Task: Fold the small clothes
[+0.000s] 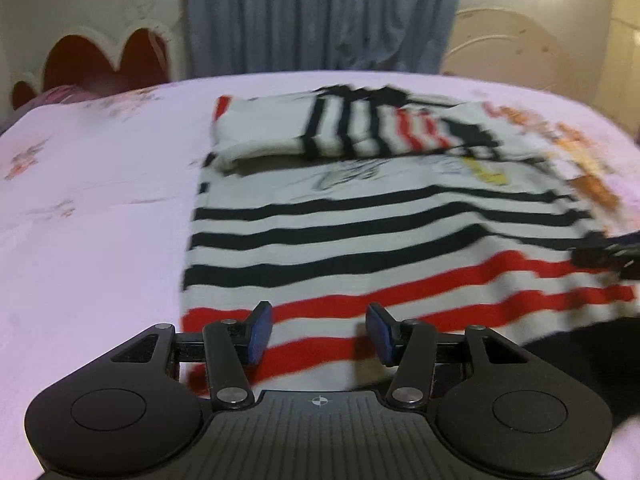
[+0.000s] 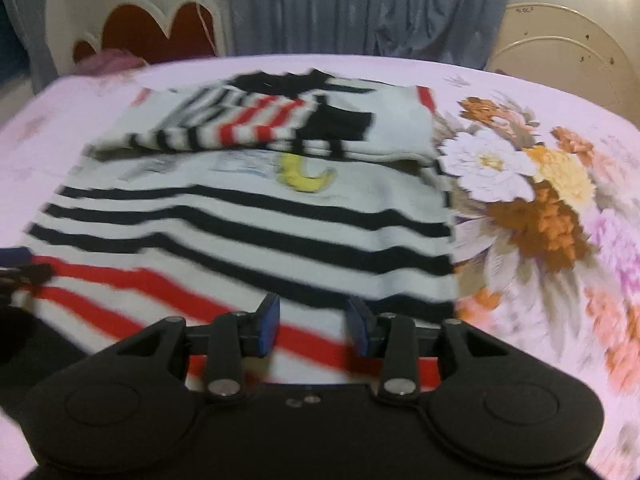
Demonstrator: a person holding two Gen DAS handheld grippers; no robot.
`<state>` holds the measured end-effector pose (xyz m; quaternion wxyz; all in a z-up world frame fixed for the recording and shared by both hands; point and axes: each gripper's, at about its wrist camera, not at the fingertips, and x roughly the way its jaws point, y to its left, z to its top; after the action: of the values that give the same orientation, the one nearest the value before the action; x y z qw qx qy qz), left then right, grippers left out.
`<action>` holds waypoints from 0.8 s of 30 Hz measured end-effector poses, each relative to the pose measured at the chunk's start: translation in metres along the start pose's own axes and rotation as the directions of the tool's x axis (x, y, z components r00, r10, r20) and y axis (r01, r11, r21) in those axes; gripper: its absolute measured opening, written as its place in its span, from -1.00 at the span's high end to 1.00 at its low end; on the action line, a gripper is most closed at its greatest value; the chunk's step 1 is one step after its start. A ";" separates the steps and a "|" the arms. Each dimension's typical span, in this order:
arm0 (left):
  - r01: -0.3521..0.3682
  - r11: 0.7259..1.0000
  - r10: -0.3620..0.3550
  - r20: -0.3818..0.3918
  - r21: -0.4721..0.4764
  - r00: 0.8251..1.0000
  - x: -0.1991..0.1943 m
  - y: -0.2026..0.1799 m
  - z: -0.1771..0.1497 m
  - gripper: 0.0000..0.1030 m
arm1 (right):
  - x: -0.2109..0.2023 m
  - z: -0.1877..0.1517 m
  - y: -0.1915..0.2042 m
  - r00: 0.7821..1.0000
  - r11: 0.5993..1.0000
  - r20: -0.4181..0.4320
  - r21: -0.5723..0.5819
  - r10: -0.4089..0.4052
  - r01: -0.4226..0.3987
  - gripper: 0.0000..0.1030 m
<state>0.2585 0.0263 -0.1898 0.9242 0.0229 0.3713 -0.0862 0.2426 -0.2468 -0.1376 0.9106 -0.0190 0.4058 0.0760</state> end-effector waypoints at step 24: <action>0.041 0.999 -0.040 -0.048 0.008 0.998 -0.034 0.007 -0.046 -0.01 | -0.038 -0.063 0.020 0.988 0.987 -0.038 0.055 -0.148 0.150 0.23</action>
<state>0.2049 0.0430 -0.1998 0.9131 0.0214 0.3931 -0.1060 0.1681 -0.2376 -0.1512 0.9070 -0.0241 0.4204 -0.0045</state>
